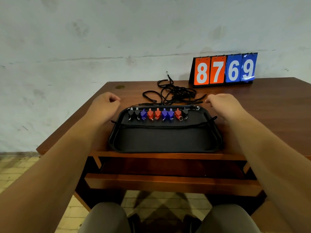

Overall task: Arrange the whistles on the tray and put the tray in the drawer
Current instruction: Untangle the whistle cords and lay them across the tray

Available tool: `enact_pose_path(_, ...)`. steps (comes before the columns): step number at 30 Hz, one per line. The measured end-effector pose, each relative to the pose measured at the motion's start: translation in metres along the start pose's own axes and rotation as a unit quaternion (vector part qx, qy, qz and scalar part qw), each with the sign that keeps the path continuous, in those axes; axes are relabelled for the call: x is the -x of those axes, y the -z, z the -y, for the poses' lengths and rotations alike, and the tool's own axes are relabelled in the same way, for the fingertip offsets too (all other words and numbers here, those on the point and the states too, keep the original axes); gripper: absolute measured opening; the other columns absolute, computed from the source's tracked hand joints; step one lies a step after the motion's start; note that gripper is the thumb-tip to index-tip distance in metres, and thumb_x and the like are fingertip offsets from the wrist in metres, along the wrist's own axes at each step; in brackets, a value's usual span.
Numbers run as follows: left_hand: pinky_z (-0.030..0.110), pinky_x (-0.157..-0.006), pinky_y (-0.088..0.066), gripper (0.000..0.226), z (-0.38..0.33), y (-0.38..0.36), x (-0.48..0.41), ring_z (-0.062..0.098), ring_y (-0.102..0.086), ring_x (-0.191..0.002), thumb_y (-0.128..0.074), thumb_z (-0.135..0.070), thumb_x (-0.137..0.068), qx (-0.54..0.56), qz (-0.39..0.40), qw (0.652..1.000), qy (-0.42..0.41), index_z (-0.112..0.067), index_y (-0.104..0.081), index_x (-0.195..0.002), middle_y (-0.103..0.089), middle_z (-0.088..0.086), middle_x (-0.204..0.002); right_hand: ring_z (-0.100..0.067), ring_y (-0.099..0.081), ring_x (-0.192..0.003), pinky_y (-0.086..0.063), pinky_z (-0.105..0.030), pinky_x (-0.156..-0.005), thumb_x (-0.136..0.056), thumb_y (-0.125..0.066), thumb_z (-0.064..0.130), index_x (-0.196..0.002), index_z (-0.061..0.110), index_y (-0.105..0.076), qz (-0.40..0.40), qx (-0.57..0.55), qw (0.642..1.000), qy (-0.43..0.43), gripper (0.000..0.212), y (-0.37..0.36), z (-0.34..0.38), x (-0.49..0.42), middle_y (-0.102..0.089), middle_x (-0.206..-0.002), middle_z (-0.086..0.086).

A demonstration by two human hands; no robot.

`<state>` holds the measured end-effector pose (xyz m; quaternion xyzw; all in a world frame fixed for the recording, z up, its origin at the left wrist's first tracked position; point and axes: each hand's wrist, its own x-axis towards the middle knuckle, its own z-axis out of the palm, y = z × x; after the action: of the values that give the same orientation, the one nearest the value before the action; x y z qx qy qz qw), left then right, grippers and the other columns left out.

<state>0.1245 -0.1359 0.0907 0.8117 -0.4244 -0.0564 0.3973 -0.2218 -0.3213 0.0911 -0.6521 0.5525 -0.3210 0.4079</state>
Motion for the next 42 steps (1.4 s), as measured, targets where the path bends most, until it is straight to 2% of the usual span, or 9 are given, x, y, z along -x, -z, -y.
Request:
enact_pose_path(2, 0.034, -0.091, -0.049, 0.020, -0.014, -0.007, -0.015, 0.015, -0.063, -0.106, -0.059, -0.025, -0.105, -0.035, 0.028, 0.998, -0.037, -0.028, -0.073, -0.118, -0.066, -0.010, -0.120, -0.025, -0.064, -0.106, -0.051, -0.037, -0.082, -0.103, -0.058, 0.033, -0.118, 0.013, -0.075, 0.006, 0.007, 1.000, 0.012, 0.030, 0.000, 0.005, -0.015, -0.071, -0.129, -0.016)
enact_pose_path(4, 0.031, -0.099, -0.044, 0.021, -0.025, -0.018, -0.030, 0.013, -0.060, -0.118, -0.059, -0.024, -0.106, -0.068, 0.064, 0.993, -0.071, -0.026, -0.074, -0.121, -0.066, -0.010, -0.125, -0.024, -0.065, -0.110, -0.055, -0.041, -0.096, -0.104, -0.059, 0.030, -0.109, 0.021, -0.078, 0.015, 0.006, 0.999, 0.032, 0.022, -0.003, 0.008, -0.029, -0.074, -0.121, -0.008)
enact_pose_path(7, 0.030, -0.097, -0.046, 0.020, -0.036, -0.039, -0.052, 0.014, -0.063, -0.116, -0.063, -0.022, -0.106, -0.095, 0.103, 0.986, -0.088, -0.027, -0.076, -0.119, -0.069, -0.008, -0.124, -0.019, -0.067, -0.111, -0.055, -0.044, -0.105, -0.105, -0.060, 0.029, -0.107, 0.028, -0.081, 0.038, 0.002, 0.998, 0.055, 0.020, -0.006, 0.000, -0.045, -0.076, -0.112, 0.003)
enact_pose_path(11, 0.026, -0.080, -0.052, 0.015, -0.042, -0.065, -0.083, 0.016, -0.071, -0.103, -0.070, -0.018, -0.102, -0.124, 0.135, 0.979, -0.085, -0.029, -0.078, -0.108, -0.073, -0.005, -0.115, -0.021, -0.070, -0.098, -0.058, -0.041, -0.096, -0.100, -0.067, 0.031, -0.101, 0.021, -0.083, 0.001, -0.068, 0.997, 0.023, 0.019, -0.005, -0.029, -0.070, -0.079, -0.104, -0.004)
enact_pose_path(14, 0.033, -0.096, -0.052, 0.014, -0.045, -0.078, -0.105, 0.013, -0.068, -0.102, -0.079, -0.016, -0.097, -0.170, 0.191, 0.964, -0.070, -0.028, -0.079, -0.104, -0.074, -0.006, -0.108, -0.022, -0.065, -0.088, -0.059, -0.037, -0.086, -0.100, -0.066, 0.020, -0.100, 0.014, -0.081, -0.023, -0.170, 0.985, -0.028, 0.016, -0.002, -0.035, -0.091, -0.074, -0.091, -0.006)
enact_pose_path(23, 0.036, -0.087, -0.045, 0.012, -0.065, -0.093, -0.120, 0.019, -0.065, -0.096, -0.063, -0.020, -0.109, -0.240, 0.224, 0.940, -0.089, -0.018, -0.070, -0.098, -0.072, 0.001, -0.102, -0.018, -0.063, -0.078, -0.057, -0.038, -0.080, -0.101, -0.062, 0.027, -0.099, 0.022, -0.083, -0.026, -0.123, 0.992, 0.028, 0.021, -0.006, -0.040, -0.092, -0.073, -0.091, -0.002)
enact_pose_path(29, 0.031, -0.081, -0.058, 0.005, -0.110, -0.094, -0.095, 0.014, -0.078, -0.087, -0.061, -0.017, -0.110, -0.090, 0.223, 0.960, -0.142, -0.018, -0.065, -0.107, -0.081, -0.001, -0.098, -0.019, -0.064, -0.084, -0.056, -0.038, -0.078, -0.104, -0.060, 0.029, -0.097, 0.028, -0.084, -0.013, -0.118, 0.990, 0.071, 0.025, -0.005, -0.038, -0.083, -0.073, -0.092, 0.001)
enact_pose_path(34, 0.026, -0.079, -0.060, 0.007, -0.160, -0.095, -0.066, 0.007, -0.078, -0.083, -0.067, -0.021, -0.107, -0.025, 0.250, 0.947, -0.202, -0.021, -0.074, -0.111, -0.083, -0.004, -0.097, -0.006, -0.069, -0.107, -0.053, -0.029, -0.092, -0.107, -0.064, 0.026, -0.109, 0.038, -0.083, 0.031, -0.093, 0.984, 0.150, 0.022, -0.003, -0.034, -0.062, -0.078, -0.110, 0.014)
enact_pose_path(42, 0.021, -0.084, -0.054, 0.009, -0.213, -0.119, -0.024, -0.003, -0.075, -0.085, -0.070, -0.036, -0.105, -0.019, 0.246, 0.934, -0.257, -0.034, -0.079, -0.107, -0.081, -0.015, -0.094, -0.003, -0.069, -0.096, -0.055, -0.026, -0.089, -0.097, -0.080, 0.031, -0.136, 0.046, -0.071, 0.160, -0.129, 0.958, 0.201, 0.043, 0.003, -0.033, -0.045, -0.071, -0.104, 0.009)
